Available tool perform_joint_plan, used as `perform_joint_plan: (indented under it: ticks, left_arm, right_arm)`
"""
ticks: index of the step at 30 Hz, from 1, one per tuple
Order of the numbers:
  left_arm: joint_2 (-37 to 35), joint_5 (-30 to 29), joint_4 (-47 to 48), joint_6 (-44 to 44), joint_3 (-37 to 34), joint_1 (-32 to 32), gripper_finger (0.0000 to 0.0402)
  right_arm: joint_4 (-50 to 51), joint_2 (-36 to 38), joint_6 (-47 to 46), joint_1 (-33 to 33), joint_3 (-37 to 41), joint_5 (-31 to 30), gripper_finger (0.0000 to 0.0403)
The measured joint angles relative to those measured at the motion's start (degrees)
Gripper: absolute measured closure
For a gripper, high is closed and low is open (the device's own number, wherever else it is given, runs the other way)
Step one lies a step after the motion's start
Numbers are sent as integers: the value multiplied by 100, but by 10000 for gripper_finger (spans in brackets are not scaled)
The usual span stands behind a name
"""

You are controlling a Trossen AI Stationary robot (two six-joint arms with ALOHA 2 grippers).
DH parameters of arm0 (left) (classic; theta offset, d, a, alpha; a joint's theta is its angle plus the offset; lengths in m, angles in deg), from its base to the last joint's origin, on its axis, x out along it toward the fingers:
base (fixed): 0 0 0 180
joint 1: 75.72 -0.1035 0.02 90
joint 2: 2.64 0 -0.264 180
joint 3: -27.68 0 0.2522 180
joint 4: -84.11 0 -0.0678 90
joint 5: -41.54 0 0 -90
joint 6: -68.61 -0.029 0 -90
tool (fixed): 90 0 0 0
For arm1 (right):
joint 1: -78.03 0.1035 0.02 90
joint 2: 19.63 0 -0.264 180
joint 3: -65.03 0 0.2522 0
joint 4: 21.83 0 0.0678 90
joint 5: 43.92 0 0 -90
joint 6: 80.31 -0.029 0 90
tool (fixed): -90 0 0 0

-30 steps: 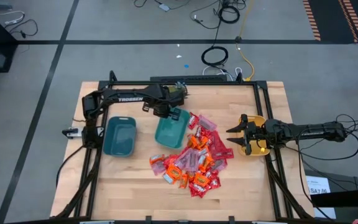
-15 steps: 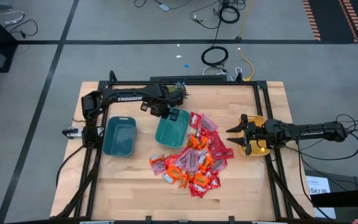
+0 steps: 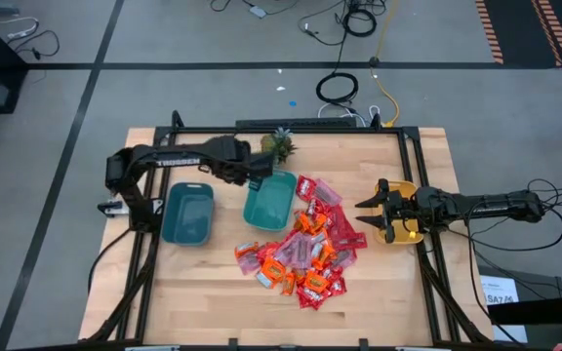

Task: Sort candy
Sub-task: Adjust the blue bin

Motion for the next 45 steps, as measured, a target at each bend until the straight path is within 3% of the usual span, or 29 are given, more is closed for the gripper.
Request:
perform_joint_plan:
  ticks: [10,15,22,26,45]
  left_arm:
    - [-4,-176,306,1024,-847,625,319]
    - [-49,71,283,1189,-1520,766,319]
    - [-690,360,-470,1612,-2422,1082,319]
    - [-796,404,-543,1941,-2428,1160,319]
    - [-800,400,-823,1733,-2403,1182,319]
  right_arm:
    - [1,0,0,2,-2,0,231]
    - [1,0,-2,2,-1,1,231]
    - [0,0,-1,1,0,1,231]
    - [1,0,0,0,0,0,231]
    - [-1,0,0,2,0,0,231]
